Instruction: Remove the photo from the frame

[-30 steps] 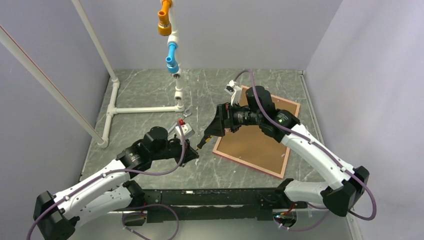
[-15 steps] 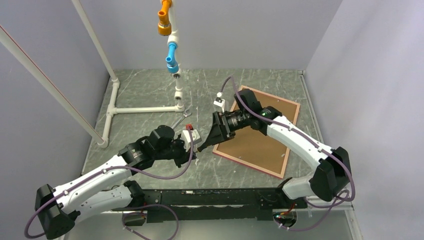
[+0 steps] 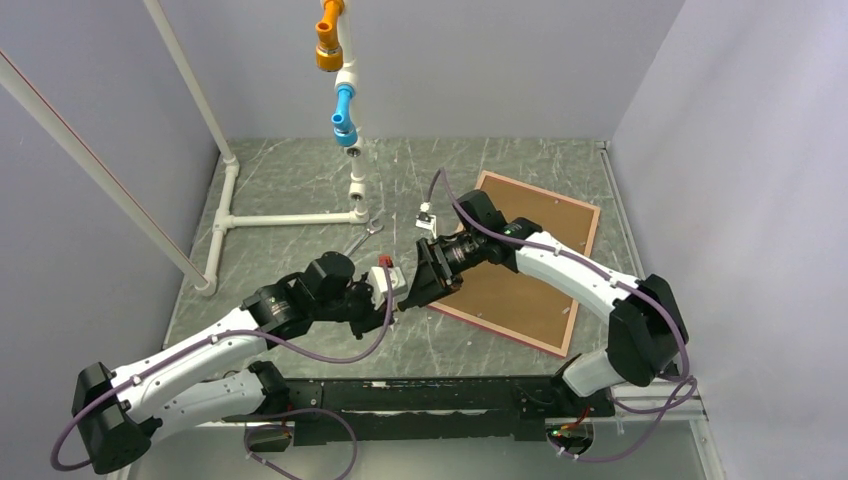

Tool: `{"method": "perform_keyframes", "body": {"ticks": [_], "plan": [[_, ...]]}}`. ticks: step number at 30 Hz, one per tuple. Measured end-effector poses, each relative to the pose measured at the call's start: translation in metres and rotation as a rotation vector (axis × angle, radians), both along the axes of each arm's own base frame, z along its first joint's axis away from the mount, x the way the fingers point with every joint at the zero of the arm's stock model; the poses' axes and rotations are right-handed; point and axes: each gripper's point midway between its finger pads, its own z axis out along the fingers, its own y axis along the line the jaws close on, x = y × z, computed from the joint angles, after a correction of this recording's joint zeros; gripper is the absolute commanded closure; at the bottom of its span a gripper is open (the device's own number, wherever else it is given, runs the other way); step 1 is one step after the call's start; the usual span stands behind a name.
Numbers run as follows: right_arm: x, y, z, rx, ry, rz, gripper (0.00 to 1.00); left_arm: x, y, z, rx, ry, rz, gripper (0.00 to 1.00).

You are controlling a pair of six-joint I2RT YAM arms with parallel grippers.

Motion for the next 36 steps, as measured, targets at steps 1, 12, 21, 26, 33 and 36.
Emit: {"method": "perform_keyframes", "body": {"ticks": [1,12,21,26,33,36], "plan": [[-0.001,0.0,-0.003,-0.007,0.004,0.005,0.38,-0.001,0.0,0.0,0.001,0.001,-0.008,1.0],[-0.007,0.0,-0.011,-0.012,0.021,0.05,0.49,-0.015,-0.002,-0.012,0.051,0.038,-0.07,1.0],[-0.026,0.005,-0.016,-0.021,0.012,0.123,0.58,-0.019,0.0,-0.018,0.079,0.045,-0.089,1.0],[-0.025,0.004,-0.021,-0.032,0.005,0.127,1.0,-0.021,0.002,-0.018,0.085,0.045,-0.091,0.99],[-0.02,0.002,-0.029,-0.096,-0.07,0.051,1.0,0.001,0.01,-0.01,0.081,0.001,0.075,0.24],[-0.014,-0.009,-0.031,-0.161,-0.137,-0.05,1.0,0.02,0.018,0.01,0.018,-0.042,0.222,0.18]]}}
